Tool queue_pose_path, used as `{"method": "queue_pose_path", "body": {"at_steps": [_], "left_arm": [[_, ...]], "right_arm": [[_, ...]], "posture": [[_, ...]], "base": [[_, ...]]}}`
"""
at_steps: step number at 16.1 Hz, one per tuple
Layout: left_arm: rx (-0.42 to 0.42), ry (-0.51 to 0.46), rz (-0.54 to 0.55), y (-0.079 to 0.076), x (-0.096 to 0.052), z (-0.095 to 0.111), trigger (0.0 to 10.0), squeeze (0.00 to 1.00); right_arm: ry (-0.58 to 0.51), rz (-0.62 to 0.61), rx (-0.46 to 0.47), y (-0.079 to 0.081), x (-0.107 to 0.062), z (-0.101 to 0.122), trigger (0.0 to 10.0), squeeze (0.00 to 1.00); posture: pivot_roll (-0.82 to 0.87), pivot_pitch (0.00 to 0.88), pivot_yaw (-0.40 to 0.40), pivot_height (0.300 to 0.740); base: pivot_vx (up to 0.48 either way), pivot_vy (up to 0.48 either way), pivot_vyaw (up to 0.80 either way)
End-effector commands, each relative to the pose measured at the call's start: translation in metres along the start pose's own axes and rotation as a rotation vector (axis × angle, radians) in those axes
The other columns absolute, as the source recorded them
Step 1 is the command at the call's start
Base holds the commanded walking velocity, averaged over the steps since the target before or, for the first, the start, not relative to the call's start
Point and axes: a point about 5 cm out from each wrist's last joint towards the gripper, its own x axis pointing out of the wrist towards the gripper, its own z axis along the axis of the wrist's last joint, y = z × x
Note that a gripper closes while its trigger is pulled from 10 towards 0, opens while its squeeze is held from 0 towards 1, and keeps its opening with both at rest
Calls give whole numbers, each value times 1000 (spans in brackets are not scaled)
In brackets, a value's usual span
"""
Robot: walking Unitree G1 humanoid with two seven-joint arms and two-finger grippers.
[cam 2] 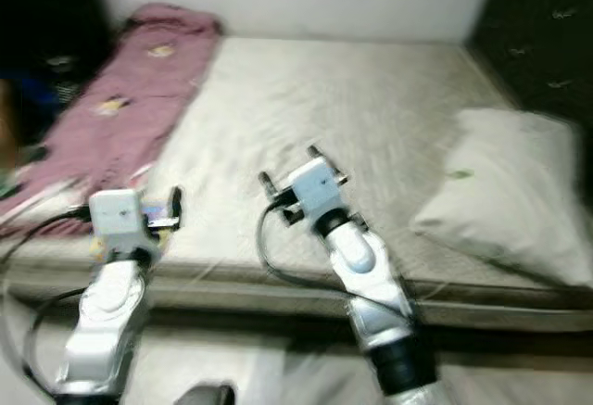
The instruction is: Clean up the room
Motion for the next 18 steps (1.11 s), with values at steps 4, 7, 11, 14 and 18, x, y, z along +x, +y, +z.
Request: {"method": "queue_pose_path", "body": {"at_steps": [4, 7, 11, 14, 18], "left_arm": [[-4, -15, -39, 0, 0, 3, 10000, 0], [-13, -21, -52, -1, 0, 3, 10000, 0], [-20, -18, -60, -1, -1, 3, 10000, 0], [-24, -19, -65, -1, -1, 3, 10000, 0], [-38, -13, -39, -4, -2, 2, 10000, 0]], "right_arm": [[-34, -4, 16, 0, 3, 6, 10000, 0], [-55, 0, 47, 0, 3, 8, 10000, 0], [-59, -2, 44, 0, 3, 9, 10000, 0], [-59, -7, 37, -2, 4, 9, 10000, 0], [-54, -9, 35, -2, 2, 7, 10000, 0]], "posture": [[54, 0, -35, 740], [55, 0, -36, 740], [55, 0, -36, 740], [54, 0, -35, 740], [54, 0, -35, 740]], "base": [[0, 0, 197], [301, 0, 0], [321, 0, 0], [325, 0, 0], [149, 0, 0]]}}
